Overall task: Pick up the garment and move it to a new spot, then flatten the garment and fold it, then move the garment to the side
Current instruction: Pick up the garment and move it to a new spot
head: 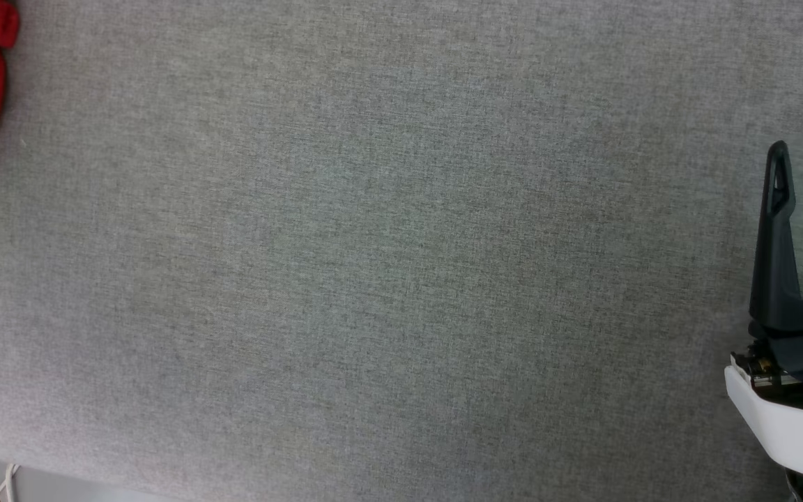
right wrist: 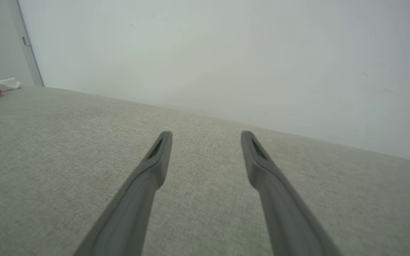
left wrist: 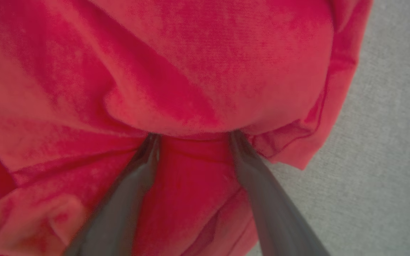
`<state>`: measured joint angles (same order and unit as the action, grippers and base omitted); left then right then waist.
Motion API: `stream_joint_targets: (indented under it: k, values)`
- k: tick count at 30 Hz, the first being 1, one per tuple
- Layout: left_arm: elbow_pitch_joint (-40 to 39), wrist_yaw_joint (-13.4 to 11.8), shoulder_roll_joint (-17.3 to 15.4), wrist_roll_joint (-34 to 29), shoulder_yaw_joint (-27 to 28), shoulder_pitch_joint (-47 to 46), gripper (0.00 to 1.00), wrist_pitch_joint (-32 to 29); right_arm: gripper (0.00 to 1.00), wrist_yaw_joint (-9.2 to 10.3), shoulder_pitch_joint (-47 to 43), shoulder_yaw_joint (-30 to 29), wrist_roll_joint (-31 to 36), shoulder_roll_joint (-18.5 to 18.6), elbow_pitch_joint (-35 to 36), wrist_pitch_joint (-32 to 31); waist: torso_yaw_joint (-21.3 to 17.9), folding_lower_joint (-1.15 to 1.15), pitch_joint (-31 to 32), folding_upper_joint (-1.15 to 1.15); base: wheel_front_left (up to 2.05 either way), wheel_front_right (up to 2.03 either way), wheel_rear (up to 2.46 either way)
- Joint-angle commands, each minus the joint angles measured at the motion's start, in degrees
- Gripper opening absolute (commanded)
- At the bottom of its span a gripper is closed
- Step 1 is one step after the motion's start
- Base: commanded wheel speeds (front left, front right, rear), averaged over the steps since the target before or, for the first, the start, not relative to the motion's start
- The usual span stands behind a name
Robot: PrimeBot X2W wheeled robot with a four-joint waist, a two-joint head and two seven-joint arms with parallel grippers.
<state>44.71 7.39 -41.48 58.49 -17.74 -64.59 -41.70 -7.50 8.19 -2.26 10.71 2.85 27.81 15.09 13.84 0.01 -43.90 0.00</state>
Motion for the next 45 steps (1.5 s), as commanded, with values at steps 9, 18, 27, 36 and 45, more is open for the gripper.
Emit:
stream_joint_targets:
  k: [9, 18, 27, 36, 45]
  values:
    - [0.55, 0.01, -2.61, 0.48, -4.31, -1.82, 0.00, 3.16, 1.00, 0.02, 1.37, 0.13, -1.25, 0.05, -1.82, 0.12, -0.56, -0.01, 4.03, 0.00, 0.00, 0.00, 0.00]
    - [-7.85, 0.01, -8.70, -1.48, -10.16, -3.28, 0.00, 5.21, 1.00, 0.02, -0.81, 2.04, -4.39, 0.04, -5.62, 0.12, -1.42, -0.01, 13.64, 0.00, 0.00, 0.00, 0.00]
    - [-19.91, 0.01, -10.97, -1.75, -16.27, -8.51, 0.00, 4.49, 1.00, 0.02, -1.91, 2.63, -7.80, 0.04, -9.12, 0.13, -3.65, -0.01, 20.14, 0.00, 0.00, 0.00, 0.00]
    - [-28.34, 0.01, -9.26, -2.09, -22.28, -13.99, 0.00, 2.51, 1.00, 0.02, -3.77, 2.86, -10.60, 0.02, -11.57, 0.12, -8.20, -0.01, 25.23, 0.00, 0.00, 0.00, 0.00]
    - [-33.50, 0.01, -3.14, -1.22, -27.98, -18.35, 0.00, 2.82, 1.00, 0.02, -4.87, 2.60, -12.91, 0.00, -13.24, 0.12, -13.24, -0.01, 28.69, 0.00, 0.00, 0.00, 0.00]
